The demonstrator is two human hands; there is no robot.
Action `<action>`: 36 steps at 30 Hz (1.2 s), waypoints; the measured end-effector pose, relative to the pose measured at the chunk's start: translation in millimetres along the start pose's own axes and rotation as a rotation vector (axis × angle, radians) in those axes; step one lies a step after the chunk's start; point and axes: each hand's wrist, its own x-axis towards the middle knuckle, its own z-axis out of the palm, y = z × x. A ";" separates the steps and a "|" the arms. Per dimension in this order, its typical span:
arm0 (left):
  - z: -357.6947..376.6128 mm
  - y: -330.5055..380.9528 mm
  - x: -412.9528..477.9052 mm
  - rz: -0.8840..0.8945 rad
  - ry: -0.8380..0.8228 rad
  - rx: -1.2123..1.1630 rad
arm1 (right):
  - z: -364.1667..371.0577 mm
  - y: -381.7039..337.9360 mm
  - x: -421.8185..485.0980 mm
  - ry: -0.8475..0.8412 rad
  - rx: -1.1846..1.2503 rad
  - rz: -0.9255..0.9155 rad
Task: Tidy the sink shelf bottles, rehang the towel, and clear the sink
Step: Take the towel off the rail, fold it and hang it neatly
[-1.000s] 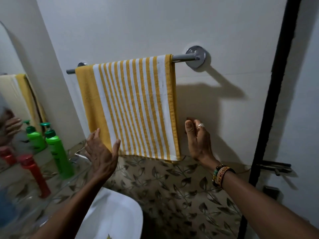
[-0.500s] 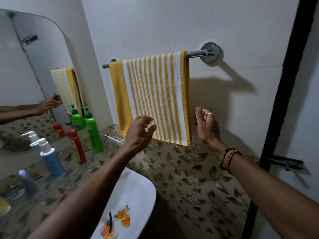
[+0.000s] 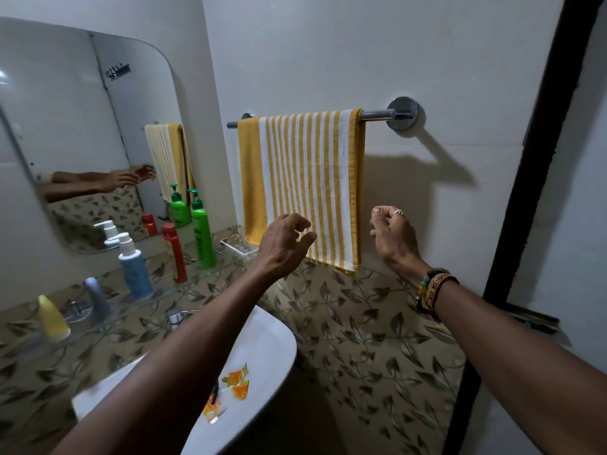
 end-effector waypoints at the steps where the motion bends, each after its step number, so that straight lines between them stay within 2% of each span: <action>1: 1.7 4.4 1.8 -0.018 0.017 0.002 | -1.4 2.2 4.3 -0.010 0.003 -0.002; 5: 18.2 21.7 9.2 -0.063 0.066 -0.008 | -3.4 12.2 14.8 -0.076 0.017 -0.005; 8: 27.6 22.0 7.6 -0.119 0.020 -0.039 | 8.4 12.8 13.0 -0.080 0.041 -0.001; 10: 81.1 69.8 23.4 -0.219 0.114 0.044 | -16.2 53.1 56.3 -0.225 0.105 -0.023; 18: 89.0 70.9 29.4 -0.317 0.237 0.081 | -0.5 40.5 61.3 -0.276 0.151 -0.110; 26: 92.3 81.3 28.2 -0.401 0.323 0.055 | 9.7 40.0 59.1 -0.341 0.247 -0.076; 29: 88.9 81.8 23.9 -0.404 0.367 0.135 | 11.9 41.9 59.4 -0.375 0.247 -0.051; 33: 81.4 79.9 18.7 -0.351 0.333 0.203 | 17.1 46.9 60.4 -0.416 0.255 -0.040; 36: 81.2 80.4 19.0 -0.385 0.239 0.178 | 20.7 48.2 60.6 -0.418 0.285 -0.005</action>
